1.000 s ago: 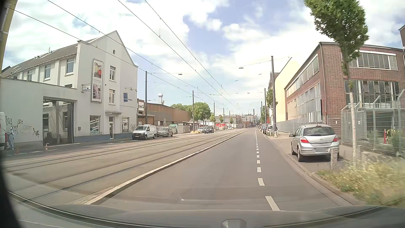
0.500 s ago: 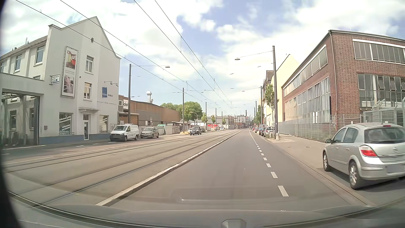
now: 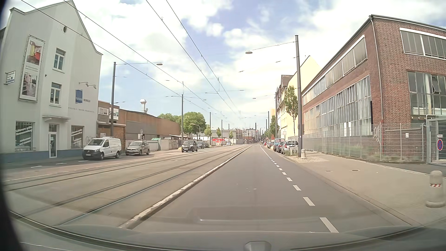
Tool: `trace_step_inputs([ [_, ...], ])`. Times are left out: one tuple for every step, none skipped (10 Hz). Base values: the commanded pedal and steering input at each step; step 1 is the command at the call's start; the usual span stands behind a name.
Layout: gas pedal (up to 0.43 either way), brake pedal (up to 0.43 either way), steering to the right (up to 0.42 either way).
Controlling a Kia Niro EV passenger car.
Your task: Follow the waypoints while adhering to traffic rules and regulations
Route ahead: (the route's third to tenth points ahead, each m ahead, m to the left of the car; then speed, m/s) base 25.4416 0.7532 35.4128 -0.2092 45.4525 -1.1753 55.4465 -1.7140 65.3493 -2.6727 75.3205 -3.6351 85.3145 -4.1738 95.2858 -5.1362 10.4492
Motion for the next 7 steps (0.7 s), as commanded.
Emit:
trace_step_inputs([
  [0.039, 0.03, 0.046],
  [0.039, 0.03, 0.043],
  [0.028, 0.03, 0.038],
  [0.028, 0.03, 0.033],
  [0.028, 0.03, 0.025],
  [0.028, 0.03, 0.017],
  [0.028, 0.03, 0.011],
])
